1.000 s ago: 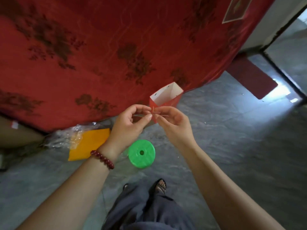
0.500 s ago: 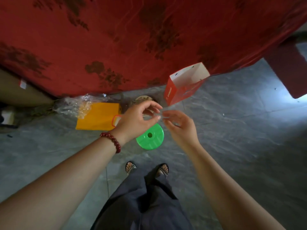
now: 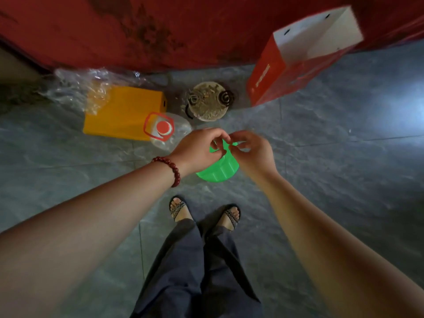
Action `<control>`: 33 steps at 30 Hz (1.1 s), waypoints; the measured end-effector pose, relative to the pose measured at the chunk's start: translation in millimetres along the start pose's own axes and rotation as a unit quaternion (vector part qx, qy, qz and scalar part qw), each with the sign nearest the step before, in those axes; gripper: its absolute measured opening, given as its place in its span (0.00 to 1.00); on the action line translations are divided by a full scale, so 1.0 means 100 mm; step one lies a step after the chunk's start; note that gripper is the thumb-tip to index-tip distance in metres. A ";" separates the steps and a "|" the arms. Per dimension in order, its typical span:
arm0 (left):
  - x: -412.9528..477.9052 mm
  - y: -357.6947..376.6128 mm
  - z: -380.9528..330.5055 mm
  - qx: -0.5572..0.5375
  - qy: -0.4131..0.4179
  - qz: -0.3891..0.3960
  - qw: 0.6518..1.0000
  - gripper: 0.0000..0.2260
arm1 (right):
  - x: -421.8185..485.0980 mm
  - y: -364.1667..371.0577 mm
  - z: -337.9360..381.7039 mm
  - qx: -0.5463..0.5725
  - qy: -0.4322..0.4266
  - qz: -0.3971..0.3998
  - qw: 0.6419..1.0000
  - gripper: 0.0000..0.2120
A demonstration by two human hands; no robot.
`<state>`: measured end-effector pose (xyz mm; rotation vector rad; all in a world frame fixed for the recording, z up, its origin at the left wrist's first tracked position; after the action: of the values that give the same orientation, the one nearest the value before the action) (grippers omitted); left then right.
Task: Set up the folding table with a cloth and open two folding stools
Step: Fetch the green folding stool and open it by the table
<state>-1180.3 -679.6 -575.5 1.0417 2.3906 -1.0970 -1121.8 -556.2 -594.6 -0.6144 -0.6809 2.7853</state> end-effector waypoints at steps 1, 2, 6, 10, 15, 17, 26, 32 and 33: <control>0.10 0.11 0.11 0.010 -0.003 0.003 1.000 0.10 | 0.08 0.08 -0.16 -0.007 0.005 0.007 1.000 0.10; 0.20 0.22 0.24 0.018 -0.008 0.004 1.000 0.11 | 0.15 0.17 -0.32 -0.013 0.007 0.012 1.000 0.10; 0.64 0.69 0.82 0.026 -0.030 -0.021 0.999 0.11 | 0.47 0.55 -1.00 -0.034 0.002 0.016 0.999 0.08; 1.02 1.16 1.41 0.067 -0.057 -0.024 0.996 0.10 | 0.72 0.95 -1.62 -0.049 0.012 0.021 0.999 0.07; 1.32 1.63 1.98 0.171 -0.051 0.011 0.984 0.12 | 0.85 1.40 -2.16 -0.114 -0.004 0.072 0.991 0.08; 1.41 1.79 2.15 0.218 -0.034 0.035 0.975 0.16 | 0.88 1.56 -2.34 -0.171 -0.015 0.116 0.978 0.09; 1.60 2.11 2.39 0.425 0.040 0.094 0.899 0.19 | 0.90 2.00 -2.60 -0.418 -0.028 0.267 0.868 0.20; 1.57 2.09 2.28 0.494 0.065 0.131 0.857 0.22 | 0.87 1.90 -2.58 -0.454 -0.022 0.290 0.842 0.23; 1.53 2.07 2.23 0.493 0.068 0.132 0.858 0.22 | 0.85 1.85 -2.55 -0.454 -0.024 0.292 0.842 0.23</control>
<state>-1139.4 -681.4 -914.1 1.7053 1.5923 -2.2570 -1103.6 -592.5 -918.0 -1.0413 -2.1958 2.8236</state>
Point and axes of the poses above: each hand's wrist, its own x-axis towards the middle knuckle, its own y-axis out of the palm, z = x × y, the point moved 5 cm from there along x, towards the middle knuckle, and after that the axes turned 10 degrees about -y, right-handed, at the moved point
